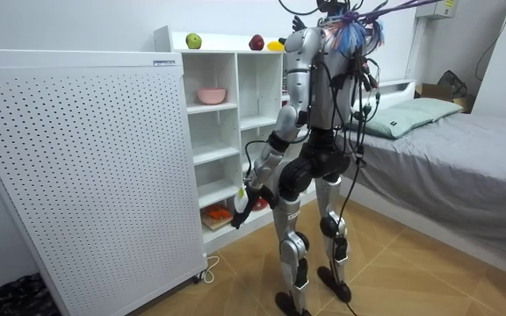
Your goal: Arrange fruit in the closet
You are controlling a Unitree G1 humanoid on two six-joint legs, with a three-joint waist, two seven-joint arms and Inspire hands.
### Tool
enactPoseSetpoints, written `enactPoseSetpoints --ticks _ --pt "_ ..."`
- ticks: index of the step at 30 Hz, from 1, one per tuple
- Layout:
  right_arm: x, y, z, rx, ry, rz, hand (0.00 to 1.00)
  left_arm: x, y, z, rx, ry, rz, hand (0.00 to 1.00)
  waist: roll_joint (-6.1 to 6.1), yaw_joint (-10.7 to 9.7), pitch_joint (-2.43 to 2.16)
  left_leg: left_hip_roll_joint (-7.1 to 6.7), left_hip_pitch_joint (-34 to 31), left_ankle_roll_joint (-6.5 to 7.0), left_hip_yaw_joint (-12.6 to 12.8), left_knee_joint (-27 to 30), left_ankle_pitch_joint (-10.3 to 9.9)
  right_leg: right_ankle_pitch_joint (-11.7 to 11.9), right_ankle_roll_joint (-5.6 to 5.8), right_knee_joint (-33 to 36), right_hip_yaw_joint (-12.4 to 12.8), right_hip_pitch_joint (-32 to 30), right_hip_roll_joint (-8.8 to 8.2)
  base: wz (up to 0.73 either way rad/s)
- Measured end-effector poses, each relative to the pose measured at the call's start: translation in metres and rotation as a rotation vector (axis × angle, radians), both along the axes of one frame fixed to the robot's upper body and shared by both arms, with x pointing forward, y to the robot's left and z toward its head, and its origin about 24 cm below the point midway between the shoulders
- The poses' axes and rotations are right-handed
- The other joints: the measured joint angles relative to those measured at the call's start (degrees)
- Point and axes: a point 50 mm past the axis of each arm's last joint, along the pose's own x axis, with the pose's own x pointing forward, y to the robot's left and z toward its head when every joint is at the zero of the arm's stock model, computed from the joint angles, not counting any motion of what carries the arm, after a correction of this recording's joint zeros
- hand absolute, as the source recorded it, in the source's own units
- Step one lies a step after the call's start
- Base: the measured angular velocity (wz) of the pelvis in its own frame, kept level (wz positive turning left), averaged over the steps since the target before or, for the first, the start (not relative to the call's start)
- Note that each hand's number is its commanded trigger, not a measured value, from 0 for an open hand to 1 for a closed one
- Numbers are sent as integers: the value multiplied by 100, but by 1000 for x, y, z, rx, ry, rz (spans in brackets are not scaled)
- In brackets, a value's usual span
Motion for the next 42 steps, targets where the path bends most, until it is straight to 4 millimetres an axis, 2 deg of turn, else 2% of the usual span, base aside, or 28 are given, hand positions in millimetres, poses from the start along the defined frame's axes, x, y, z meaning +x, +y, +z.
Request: enactPoseSetpoints --ticks 8,13,16,21,27,42 --pt "4 6 0 -16 30 39 0 0 0 0 -1 14 4 0 -33 33 -22 -3 -31 -1 -27 0 1 0 0 -15 -36 -2 0 0" --pt "9 11 8 25 18 119 0 11 0 4 -9 -18 -15 0 -39 110 -22 -3 -43 -5 -26 0 9 2 -3 -12 -37 -8 0 0" --pt "14 23 22 12 -22 186 0 19 1 6 -13 -36 -26 0 -52 154 -14 -2 -44 -6 -26 0 10 3 -3 -15 -45 6 0 0" --pt "18 35 23 -12 -8 278 0 22 2 7 -12 -43 -28 0 -45 162 -6 -3 -40 -6 -28 0 10 4 -3 -17 -46 7 -1 0" --pt "19 35 21 17 0 307 0 21 4 7 -8 -37 -21 0 7 159 25 -3 -41 -7 -34 0 15 4 -3 -19 -61 -2 -1 0" --pt "38 25 7 56 105 263 0 27 7 9 -3 -42 -23 0 21 162 -2 -3 -48 -7 -50 7 15 5 -4 -15 -56 13 1 0"
